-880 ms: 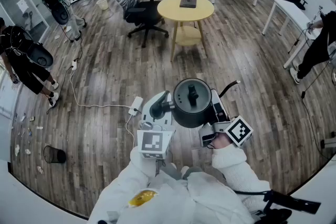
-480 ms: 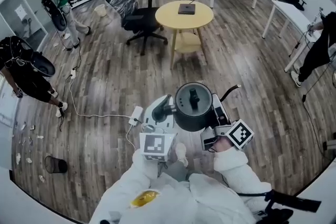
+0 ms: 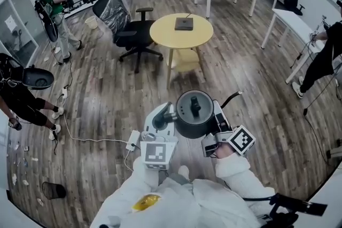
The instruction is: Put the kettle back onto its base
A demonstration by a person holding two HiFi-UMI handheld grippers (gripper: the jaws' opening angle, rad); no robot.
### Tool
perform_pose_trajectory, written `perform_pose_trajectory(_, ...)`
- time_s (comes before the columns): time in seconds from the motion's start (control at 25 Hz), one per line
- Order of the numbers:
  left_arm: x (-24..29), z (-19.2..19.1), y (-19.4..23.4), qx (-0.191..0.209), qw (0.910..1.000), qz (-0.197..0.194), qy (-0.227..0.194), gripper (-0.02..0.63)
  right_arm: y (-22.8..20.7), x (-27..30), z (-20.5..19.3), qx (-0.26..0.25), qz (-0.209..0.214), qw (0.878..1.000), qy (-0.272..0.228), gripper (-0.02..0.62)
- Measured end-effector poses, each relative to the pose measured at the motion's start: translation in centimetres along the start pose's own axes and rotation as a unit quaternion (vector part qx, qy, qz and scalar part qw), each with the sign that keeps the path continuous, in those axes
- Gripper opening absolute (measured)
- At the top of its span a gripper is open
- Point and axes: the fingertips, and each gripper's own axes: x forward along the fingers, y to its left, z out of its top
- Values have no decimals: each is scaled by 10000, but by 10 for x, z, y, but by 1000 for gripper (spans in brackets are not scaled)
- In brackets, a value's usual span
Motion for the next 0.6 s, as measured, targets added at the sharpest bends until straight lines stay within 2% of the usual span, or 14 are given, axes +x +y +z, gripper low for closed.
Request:
perform_pose_trajectory(0.24,71,-14,41,-20,10000,-52,-57,0,-22,77,17,-165,63,9998,-42,239)
perform_pose_trajectory(0.6,149,-30,74,-47,10000,-48,-15,0,-52,156,38,-26,-4,10000,-3,239)
